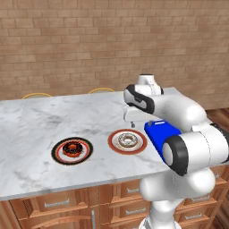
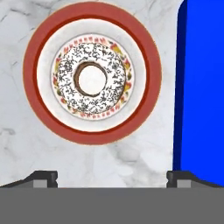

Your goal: Move the dessert items from the plates to the tray.

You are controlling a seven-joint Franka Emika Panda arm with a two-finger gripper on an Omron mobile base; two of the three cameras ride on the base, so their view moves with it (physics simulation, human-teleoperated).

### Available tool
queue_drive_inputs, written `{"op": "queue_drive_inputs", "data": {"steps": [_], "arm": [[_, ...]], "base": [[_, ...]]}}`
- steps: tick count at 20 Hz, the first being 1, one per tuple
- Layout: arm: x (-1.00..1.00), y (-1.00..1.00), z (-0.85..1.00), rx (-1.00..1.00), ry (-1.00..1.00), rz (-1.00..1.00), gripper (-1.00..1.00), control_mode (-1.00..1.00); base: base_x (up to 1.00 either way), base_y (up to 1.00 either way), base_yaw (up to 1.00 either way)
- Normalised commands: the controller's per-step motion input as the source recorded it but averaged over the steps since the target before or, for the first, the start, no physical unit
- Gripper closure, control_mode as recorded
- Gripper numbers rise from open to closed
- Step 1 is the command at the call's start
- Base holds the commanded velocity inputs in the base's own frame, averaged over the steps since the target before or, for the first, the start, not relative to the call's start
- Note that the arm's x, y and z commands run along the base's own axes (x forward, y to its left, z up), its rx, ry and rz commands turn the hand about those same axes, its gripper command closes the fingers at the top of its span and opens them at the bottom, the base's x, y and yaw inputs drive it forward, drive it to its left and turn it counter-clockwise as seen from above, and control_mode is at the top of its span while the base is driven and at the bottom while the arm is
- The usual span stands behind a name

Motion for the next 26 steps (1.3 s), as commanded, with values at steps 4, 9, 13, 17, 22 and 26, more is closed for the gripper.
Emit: {"op": "queue_drive_inputs", "data": {"steps": [4,9,13,17,22,26], "arm": [[0.03,0.00,-0.29,0.00,-0.02,0.00,-1.00,-1.00],[0.10,0.00,-0.39,0.00,-0.06,0.00,-1.00,-1.00],[0.24,0.00,-0.38,0.00,-0.03,0.00,-1.00,-1.00],[0.17,0.00,-0.29,0.00,0.00,0.00,-1.00,-1.00],[0.19,0.00,-0.23,0.00,0.00,0.00,-1.00,-1.00],[0.14,0.00,-0.18,0.00,0.00,0.00,-1.00,-1.00]], "base": [[0.00,0.00,0.00],[0.00,0.00,0.00],[0.00,0.00,0.00],[0.00,0.00,0.00],[0.00,0.00,0.00],[0.00,0.00,0.00]]}}
